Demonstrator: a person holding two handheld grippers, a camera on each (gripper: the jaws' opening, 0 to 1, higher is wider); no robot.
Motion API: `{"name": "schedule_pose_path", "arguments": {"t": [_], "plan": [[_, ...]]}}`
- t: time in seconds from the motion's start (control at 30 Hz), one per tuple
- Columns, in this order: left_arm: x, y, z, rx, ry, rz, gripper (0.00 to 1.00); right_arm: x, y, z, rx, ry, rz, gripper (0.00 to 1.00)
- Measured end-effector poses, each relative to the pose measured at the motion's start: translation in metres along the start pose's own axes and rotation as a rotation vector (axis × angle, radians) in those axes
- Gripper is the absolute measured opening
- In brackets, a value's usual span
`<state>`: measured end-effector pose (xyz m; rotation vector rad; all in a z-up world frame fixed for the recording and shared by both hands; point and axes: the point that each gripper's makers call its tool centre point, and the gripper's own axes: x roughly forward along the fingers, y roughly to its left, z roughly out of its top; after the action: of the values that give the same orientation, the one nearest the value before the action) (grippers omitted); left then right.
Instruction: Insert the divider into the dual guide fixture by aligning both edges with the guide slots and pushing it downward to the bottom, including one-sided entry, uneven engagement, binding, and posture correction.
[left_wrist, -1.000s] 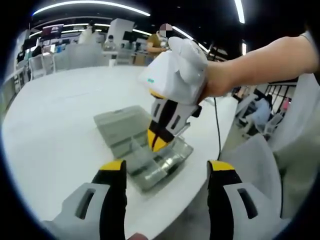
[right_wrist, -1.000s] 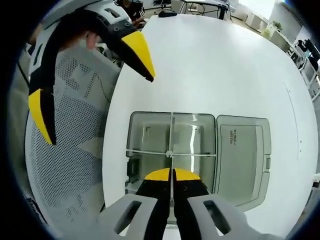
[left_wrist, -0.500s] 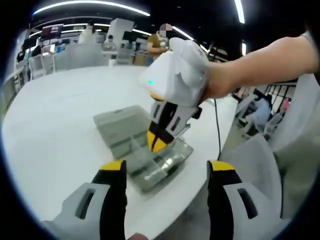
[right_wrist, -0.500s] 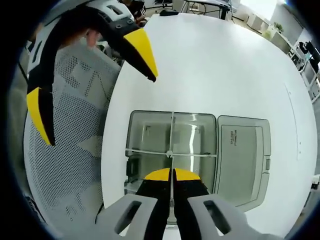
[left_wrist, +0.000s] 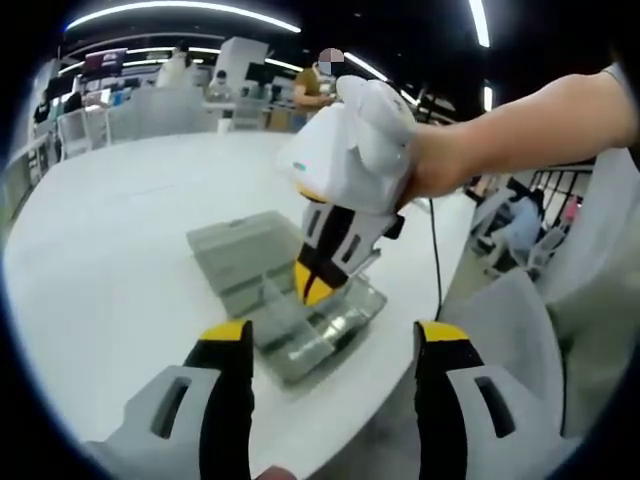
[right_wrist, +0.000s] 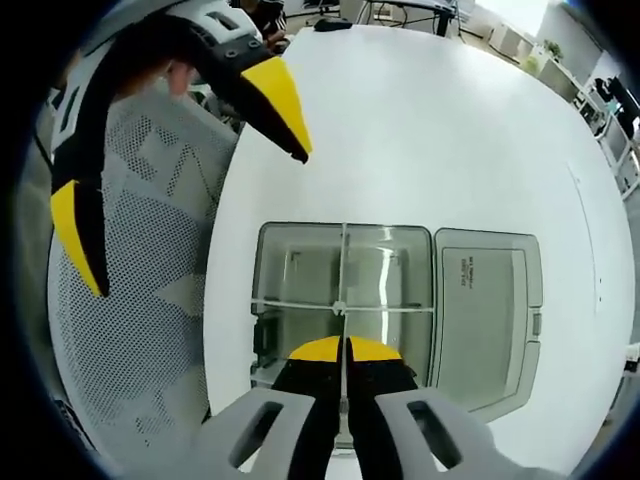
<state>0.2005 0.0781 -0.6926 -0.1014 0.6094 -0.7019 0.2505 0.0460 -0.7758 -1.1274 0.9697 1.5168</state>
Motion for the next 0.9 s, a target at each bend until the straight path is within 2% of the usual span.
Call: {"name": "schedule_pose_path", "arguments": {"t": [0.43, 0.9], "plan": [[-0.0025, 0.0019, -0.0009, 0.004, 0.005, 0.003, 0.63, 0.0003, -0.0031, 0.0008, 0.028, 0.018, 0.044, 0.0], [-0.0031, 0.0014, 0.001, 0.015, 0.012, 0.003, 0.63, -0.0052, -0.0076, 0.0012, 0.054, 0.007, 0.052, 0.0]]}}
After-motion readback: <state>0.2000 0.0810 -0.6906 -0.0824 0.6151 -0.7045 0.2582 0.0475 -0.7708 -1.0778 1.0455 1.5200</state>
